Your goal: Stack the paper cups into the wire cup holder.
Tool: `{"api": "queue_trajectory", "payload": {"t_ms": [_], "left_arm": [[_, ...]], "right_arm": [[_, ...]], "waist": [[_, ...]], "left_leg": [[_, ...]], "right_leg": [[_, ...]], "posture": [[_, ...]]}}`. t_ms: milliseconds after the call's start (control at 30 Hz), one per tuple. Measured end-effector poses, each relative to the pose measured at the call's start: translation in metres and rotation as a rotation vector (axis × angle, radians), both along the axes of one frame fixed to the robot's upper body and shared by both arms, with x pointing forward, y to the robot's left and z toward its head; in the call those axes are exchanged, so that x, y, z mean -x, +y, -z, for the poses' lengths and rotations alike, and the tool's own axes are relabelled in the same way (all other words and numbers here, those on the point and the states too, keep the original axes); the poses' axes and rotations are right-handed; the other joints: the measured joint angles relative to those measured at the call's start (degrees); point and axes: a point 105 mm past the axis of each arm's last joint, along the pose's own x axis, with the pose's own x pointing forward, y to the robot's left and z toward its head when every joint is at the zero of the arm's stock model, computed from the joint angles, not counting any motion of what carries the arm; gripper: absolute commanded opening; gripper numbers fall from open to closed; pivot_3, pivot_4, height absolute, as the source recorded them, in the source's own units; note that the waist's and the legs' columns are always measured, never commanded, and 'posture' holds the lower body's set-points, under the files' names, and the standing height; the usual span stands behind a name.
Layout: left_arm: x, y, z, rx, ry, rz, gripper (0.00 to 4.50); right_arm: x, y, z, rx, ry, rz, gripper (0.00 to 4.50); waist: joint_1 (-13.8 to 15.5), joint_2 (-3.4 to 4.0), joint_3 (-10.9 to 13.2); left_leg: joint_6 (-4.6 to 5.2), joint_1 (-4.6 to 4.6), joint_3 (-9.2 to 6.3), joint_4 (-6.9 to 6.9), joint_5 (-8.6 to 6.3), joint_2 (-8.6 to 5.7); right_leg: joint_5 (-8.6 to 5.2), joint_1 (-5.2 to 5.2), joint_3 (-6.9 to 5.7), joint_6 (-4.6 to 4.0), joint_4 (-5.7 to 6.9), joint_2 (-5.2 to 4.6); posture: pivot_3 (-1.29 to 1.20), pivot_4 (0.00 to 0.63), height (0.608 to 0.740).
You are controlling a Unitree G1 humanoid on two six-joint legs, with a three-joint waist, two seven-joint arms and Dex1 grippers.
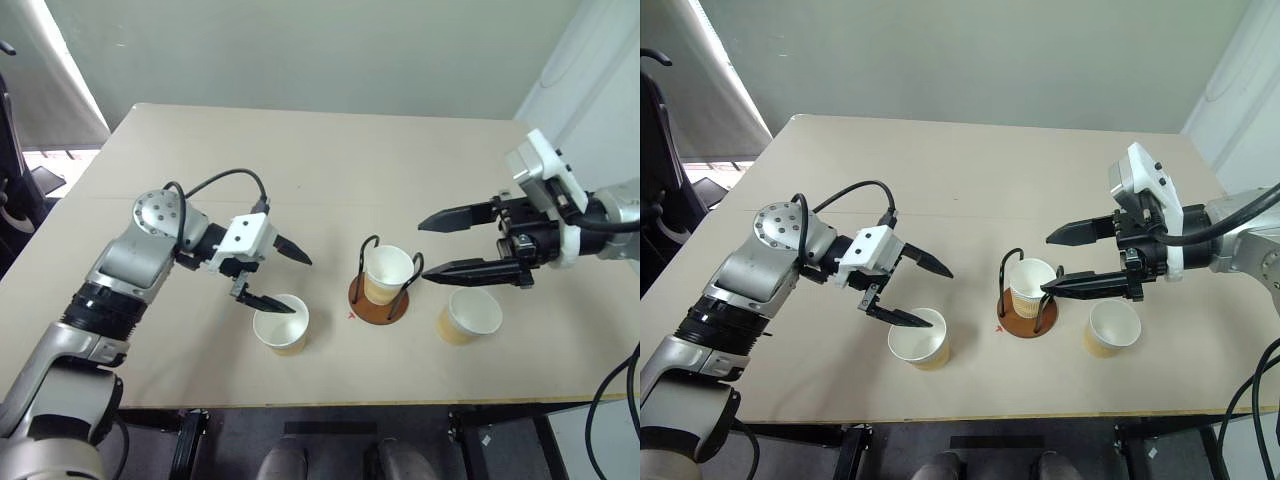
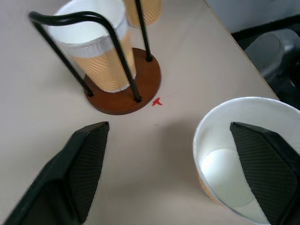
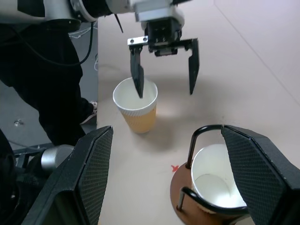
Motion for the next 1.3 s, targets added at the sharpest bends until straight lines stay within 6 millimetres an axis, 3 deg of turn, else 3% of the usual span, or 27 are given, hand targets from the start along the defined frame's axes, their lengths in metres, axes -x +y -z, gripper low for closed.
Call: {"api": "queue_trajectory", "payload": {"t_ms": [333,1300], "left_arm": [[0.0031,-0.0003,0.0067,-0.014,-0.013,0.03,0.02],[0.0066,0.003,0.0015,-0.006,0.033,0.031,0.02]], "right_arm": [[-0.0027,0.0,0.0021,0.003,0.004,0.004,3.74],[-0.0032,-0.0011,0.0017,0.003,0.002,0.0,3.74]], "waist": [[0.0,0.0,0.0],[-0.1,0.04,0.0]], "left_leg": [[0.0,-0.01,-0.02,-0.01,0.0,-0.01],[0.0,0.0,-0.05,-0.06,0.0,-0.02]], "right_leg": [[0.0,0.0,-0.01,0.0,0.01,-0.02],[0.0,0.0,0.0,-0.01,0.01,-0.04]], "posture": [[0.0,0.15,0.74],[0.0,0.15,0.74]]}}
